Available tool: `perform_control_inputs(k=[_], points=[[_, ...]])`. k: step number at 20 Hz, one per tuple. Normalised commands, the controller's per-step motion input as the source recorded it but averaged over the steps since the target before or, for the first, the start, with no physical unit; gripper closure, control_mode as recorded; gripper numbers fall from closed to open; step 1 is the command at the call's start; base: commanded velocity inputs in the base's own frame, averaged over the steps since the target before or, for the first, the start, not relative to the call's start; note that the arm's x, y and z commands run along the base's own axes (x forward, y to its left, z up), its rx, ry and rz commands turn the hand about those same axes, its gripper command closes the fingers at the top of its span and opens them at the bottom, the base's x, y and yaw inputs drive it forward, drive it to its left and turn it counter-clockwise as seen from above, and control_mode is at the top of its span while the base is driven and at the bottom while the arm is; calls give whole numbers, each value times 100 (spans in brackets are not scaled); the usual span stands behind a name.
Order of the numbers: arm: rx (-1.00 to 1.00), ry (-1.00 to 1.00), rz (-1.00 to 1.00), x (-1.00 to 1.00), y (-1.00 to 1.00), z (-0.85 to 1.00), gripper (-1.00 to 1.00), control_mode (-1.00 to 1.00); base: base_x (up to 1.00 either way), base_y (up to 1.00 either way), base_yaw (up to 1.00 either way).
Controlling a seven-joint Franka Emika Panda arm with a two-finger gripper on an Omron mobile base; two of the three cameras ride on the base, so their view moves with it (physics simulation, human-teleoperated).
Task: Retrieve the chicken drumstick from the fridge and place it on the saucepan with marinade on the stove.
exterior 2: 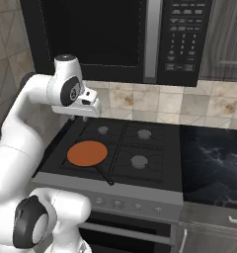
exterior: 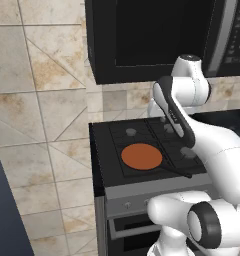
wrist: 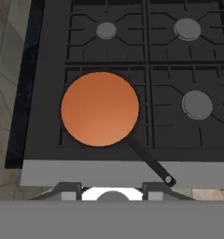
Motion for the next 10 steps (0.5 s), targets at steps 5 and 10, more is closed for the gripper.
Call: perform_control_inputs(k=[5,10], points=[[0,-2,0,-40,-3,-2,-100,-100,0,0,0],[0,-24,0,-99,-21,-8,-100,-100,0,0,0]])
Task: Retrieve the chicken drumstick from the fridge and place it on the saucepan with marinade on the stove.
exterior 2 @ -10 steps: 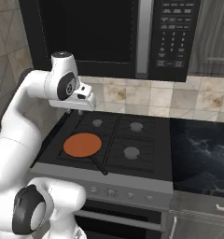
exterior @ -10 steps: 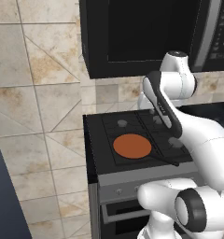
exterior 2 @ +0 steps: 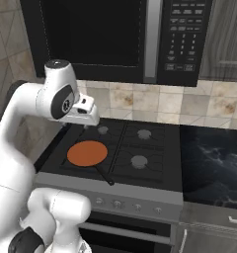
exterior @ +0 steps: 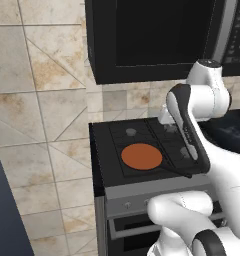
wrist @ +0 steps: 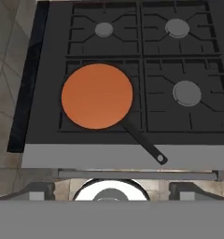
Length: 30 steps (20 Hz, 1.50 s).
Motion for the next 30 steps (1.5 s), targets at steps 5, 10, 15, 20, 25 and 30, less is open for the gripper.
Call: perform_control_inputs(k=[5,10,15,20,25,30], points=[[0,-29,0,-100,-32,-19,-100,-100,0,0,0],[0,-16,0,-83,-8,-34,-100,-100,0,0,0],[0,-2,0,-42,0,-31,-100,-100,0,0,0],[0,0,0,-2,0,-1,-100,100,-11,0,0],[0,0,0,0,0,0,-100,100,-64,0,6],[0,0,0,0,0,0,-100,100,-55,3,30]])
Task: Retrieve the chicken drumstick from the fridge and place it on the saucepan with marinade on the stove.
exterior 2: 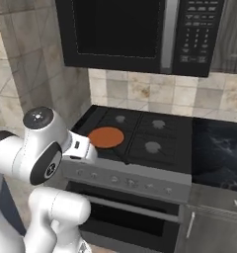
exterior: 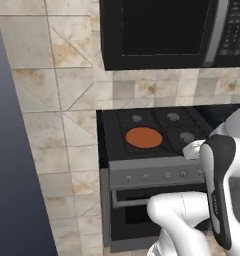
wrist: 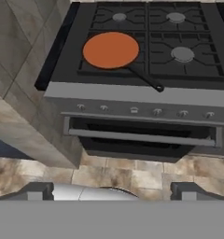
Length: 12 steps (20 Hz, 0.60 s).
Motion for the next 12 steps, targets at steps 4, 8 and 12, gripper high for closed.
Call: perform_control_inputs(k=[4,8,12], points=[[0,0,0,0,0,0,-100,100,-35,9,52],[0,0,0,0,0,0,-100,100,-22,9,75],[0,0,0,0,0,0,-100,100,-5,20,88]])
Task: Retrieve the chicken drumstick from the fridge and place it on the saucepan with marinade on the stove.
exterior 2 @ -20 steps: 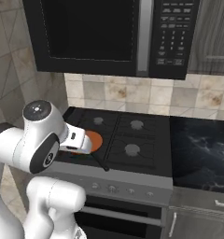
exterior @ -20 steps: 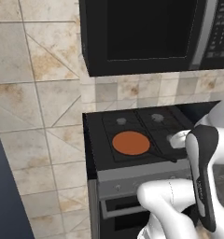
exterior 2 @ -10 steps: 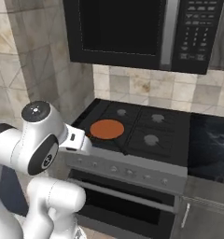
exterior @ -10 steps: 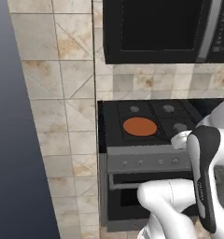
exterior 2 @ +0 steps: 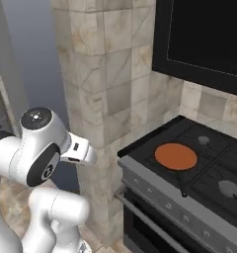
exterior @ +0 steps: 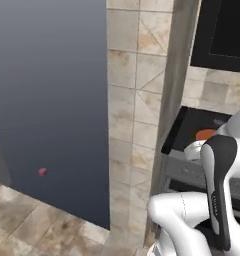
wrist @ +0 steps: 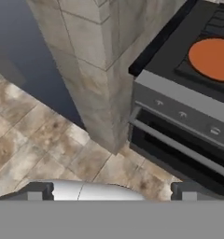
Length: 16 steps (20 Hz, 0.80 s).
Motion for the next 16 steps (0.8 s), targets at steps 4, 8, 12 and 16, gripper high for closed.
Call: perform_control_inputs(k=[4,8,12,16], points=[[0,0,0,0,0,0,-100,100,0,31,93],[0,0,0,0,0,0,-100,100,0,35,93],[0,0,0,0,0,0,-100,100,0,38,90],[0,0,0,0,0,0,-100,100,16,34,80]])
